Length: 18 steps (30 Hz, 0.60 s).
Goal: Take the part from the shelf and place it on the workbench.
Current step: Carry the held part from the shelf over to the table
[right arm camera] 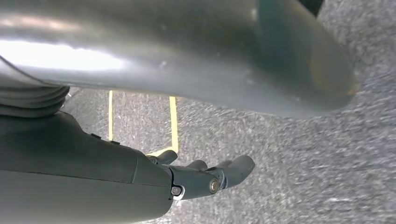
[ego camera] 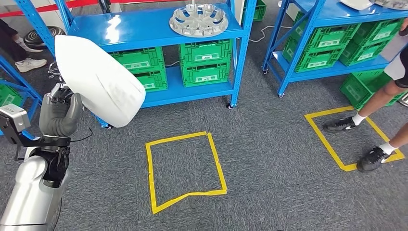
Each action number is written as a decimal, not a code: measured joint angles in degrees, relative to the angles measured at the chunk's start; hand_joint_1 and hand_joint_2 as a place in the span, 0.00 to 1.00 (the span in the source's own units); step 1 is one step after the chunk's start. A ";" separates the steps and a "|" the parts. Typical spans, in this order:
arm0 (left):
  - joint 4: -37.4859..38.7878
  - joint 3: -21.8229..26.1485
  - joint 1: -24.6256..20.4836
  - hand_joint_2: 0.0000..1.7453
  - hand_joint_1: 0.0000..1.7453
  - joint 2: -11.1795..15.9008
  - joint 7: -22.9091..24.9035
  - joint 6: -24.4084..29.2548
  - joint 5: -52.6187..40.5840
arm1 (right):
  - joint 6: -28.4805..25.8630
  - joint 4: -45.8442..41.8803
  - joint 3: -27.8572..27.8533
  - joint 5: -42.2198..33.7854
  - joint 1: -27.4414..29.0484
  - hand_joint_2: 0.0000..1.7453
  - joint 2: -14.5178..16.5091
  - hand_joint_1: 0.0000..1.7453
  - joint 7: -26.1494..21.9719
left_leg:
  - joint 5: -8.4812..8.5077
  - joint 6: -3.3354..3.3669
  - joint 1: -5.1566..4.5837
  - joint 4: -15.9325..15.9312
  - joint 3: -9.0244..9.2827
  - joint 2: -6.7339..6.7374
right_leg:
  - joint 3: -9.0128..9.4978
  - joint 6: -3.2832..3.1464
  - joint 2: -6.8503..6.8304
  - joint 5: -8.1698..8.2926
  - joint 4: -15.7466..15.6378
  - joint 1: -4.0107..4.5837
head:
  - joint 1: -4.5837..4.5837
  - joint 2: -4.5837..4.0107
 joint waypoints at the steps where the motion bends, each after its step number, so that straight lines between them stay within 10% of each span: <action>1: 0.14 0.09 0.16 1.00 1.00 0.28 -0.21 -0.03 0.19 | -0.02 0.00 0.00 0.02 -0.01 0.00 -0.02 0.00 0.07 | 0.57 -0.03 0.00 0.25 -0.99 0.01 | -0.66 0.15 0.01 -1.57 3.54 -0.04 | 0.00 0.00; 4: 0.39 0.50 0.98 1.00 1.00 0.92 -0.64 -0.13 0.60 | -0.13 0.00 0.00 0.02 -0.03 0.00 -0.08 0.00 0.33 | 2.09 -0.39 0.13 1.28 -4.12 0.03 | 2.35 0.40 0.01 0.57 4.38 -0.28 | 0.00 0.00; 8: 0.48 0.82 0.96 1.00 1.00 1.19 -0.75 -0.29 0.72 | -0.51 0.00 0.00 -0.20 -0.49 0.00 -0.06 0.00 0.78 | 3.40 -1.72 0.10 2.52 -6.70 -0.03 | 11.25 -0.35 0.23 0.41 -8.51 -0.16 | 0.02 0.00; 12: 1.23 0.83 0.44 1.00 1.00 1.33 -1.57 -1.09 0.64 | -0.69 0.00 0.00 -0.44 -0.63 0.00 0.07 0.00 0.94 | 3.22 -3.17 0.28 3.22 -7.45 -0.01 | 11.20 -2.42 0.20 0.65 -10.02 -0.03 | -0.03 0.00; 16: 2.05 0.81 0.14 1.00 1.00 1.48 -1.92 -1.23 0.55 | -0.77 0.00 0.00 -0.50 -0.63 0.00 0.13 0.00 0.84 | -4.50 -3.92 0.40 15.40 -11.55 -0.19 | 9.99 -3.51 0.09 1.94 -10.09 0.03 | -0.17 0.00; 18: 2.51 0.78 0.13 1.00 1.00 1.48 -2.01 -1.23 0.55 | -0.75 0.00 0.00 -0.54 -0.61 0.00 0.14 0.00 0.82 | -4.75 -3.84 0.37 17.58 -11.30 -0.21 | 9.35 -3.51 0.12 2.42 -9.99 0.20 | -0.16 0.00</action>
